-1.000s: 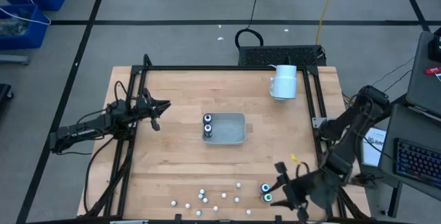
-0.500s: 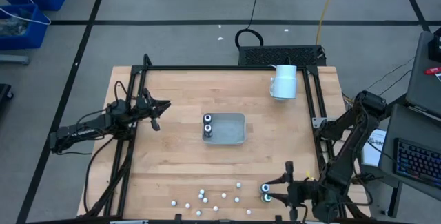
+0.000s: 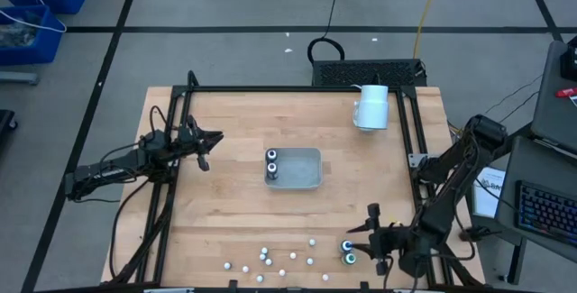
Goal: Pick & Place food coloring
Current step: Put the large blue food coloring bottle into the white bin
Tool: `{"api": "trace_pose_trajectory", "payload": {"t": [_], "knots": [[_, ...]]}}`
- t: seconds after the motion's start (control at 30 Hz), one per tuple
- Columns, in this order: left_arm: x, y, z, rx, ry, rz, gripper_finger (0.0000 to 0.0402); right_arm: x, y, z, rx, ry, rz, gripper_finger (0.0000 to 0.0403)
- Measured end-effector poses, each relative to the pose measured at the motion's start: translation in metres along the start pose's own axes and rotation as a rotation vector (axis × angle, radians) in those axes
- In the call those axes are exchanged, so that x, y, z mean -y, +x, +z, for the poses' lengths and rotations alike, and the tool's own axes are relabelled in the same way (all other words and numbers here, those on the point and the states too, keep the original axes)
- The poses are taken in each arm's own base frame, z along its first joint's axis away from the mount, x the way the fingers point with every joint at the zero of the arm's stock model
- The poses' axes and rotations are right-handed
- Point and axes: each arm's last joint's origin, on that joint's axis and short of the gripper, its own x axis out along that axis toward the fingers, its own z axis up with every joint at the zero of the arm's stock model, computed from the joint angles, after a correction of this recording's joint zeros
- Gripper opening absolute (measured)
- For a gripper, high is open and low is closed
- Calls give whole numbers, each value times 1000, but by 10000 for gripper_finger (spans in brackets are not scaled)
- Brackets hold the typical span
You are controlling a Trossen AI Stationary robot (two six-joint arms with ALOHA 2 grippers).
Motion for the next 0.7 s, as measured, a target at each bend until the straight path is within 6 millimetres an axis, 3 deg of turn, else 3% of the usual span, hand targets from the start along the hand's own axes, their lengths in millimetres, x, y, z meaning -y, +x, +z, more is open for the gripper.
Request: {"api": "trace_pose_trajectory", "payload": {"t": [0.27,0.7], "knots": [[0,0,0,-3,7,0,58,22,-11,-17,54,81,8,160],[0,0,-2,-18,10,1,58,34,-9,-56,156,156,153,250]]}}
